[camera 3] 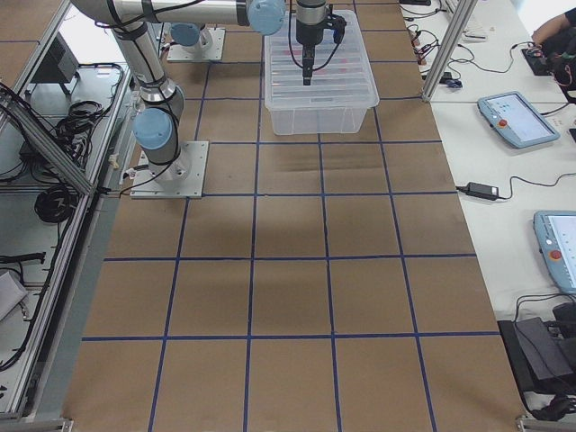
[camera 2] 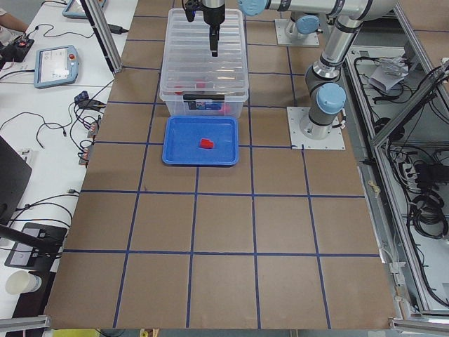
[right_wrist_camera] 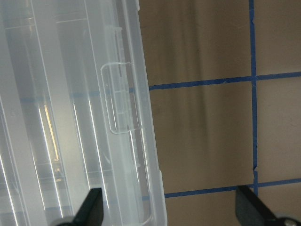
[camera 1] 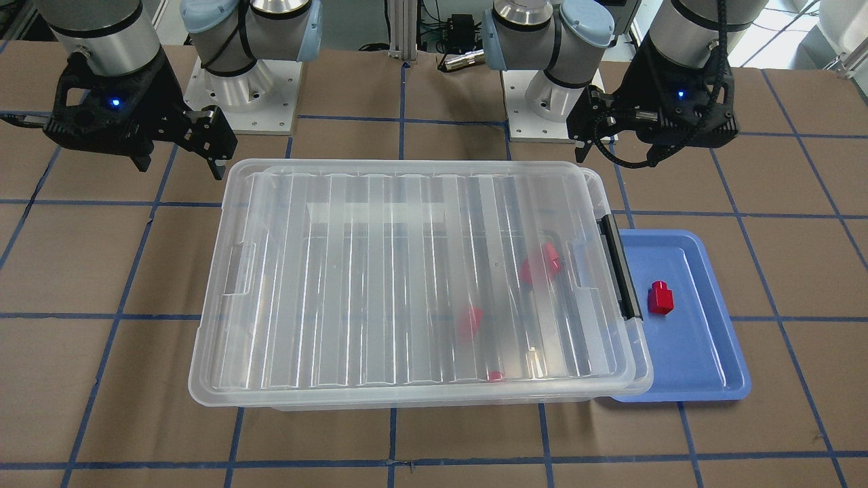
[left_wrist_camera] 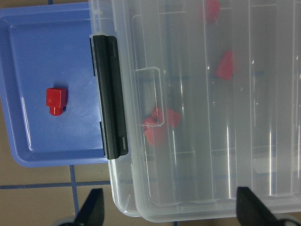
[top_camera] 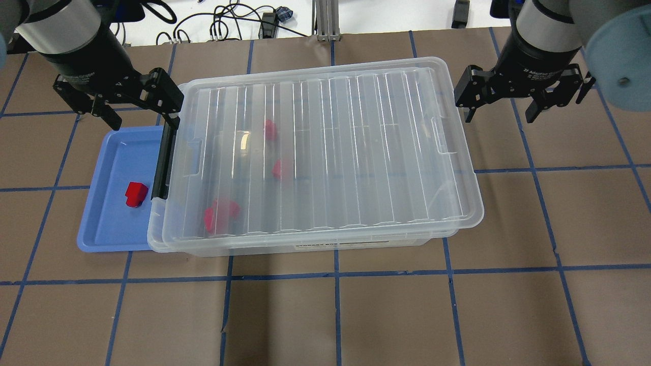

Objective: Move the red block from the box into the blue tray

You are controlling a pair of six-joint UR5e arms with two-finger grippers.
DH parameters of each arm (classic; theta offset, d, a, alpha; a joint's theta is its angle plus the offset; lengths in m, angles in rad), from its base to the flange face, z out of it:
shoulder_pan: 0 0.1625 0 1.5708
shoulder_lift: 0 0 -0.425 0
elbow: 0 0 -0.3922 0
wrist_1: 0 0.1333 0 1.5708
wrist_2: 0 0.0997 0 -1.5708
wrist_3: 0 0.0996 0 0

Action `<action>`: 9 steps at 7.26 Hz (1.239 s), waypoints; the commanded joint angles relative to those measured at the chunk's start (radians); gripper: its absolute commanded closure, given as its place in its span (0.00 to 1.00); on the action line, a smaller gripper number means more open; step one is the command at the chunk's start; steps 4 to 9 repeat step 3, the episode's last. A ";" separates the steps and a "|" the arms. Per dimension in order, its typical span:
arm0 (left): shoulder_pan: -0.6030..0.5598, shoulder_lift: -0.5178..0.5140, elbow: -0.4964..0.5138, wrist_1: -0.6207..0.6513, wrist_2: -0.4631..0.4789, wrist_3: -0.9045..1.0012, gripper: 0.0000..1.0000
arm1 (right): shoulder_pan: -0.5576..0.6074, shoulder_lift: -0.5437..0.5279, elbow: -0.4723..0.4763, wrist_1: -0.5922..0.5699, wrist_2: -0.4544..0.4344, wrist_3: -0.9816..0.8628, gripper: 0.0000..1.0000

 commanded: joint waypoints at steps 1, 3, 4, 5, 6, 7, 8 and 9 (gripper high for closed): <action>0.000 0.001 -0.001 0.000 0.000 0.000 0.00 | 0.001 -0.015 0.000 0.006 0.033 -0.001 0.00; 0.000 0.005 -0.010 0.003 -0.002 0.000 0.00 | 0.000 -0.012 0.001 0.023 0.065 -0.007 0.00; 0.000 0.005 -0.010 0.003 -0.002 0.000 0.00 | 0.000 -0.012 0.001 0.023 0.065 -0.007 0.00; 0.000 0.005 -0.010 0.003 -0.002 0.000 0.00 | 0.000 -0.012 0.001 0.023 0.065 -0.007 0.00; 0.000 0.005 -0.010 0.003 -0.002 0.000 0.00 | 0.000 -0.012 0.001 0.023 0.065 -0.007 0.00; 0.000 0.005 -0.010 0.003 -0.002 0.000 0.00 | 0.000 -0.012 0.001 0.023 0.065 -0.007 0.00; 0.000 0.005 -0.010 0.003 -0.002 0.000 0.00 | 0.000 -0.012 0.001 0.023 0.065 -0.007 0.00; 0.000 0.005 -0.010 0.003 -0.002 0.000 0.00 | 0.000 -0.012 0.001 0.023 0.065 -0.007 0.00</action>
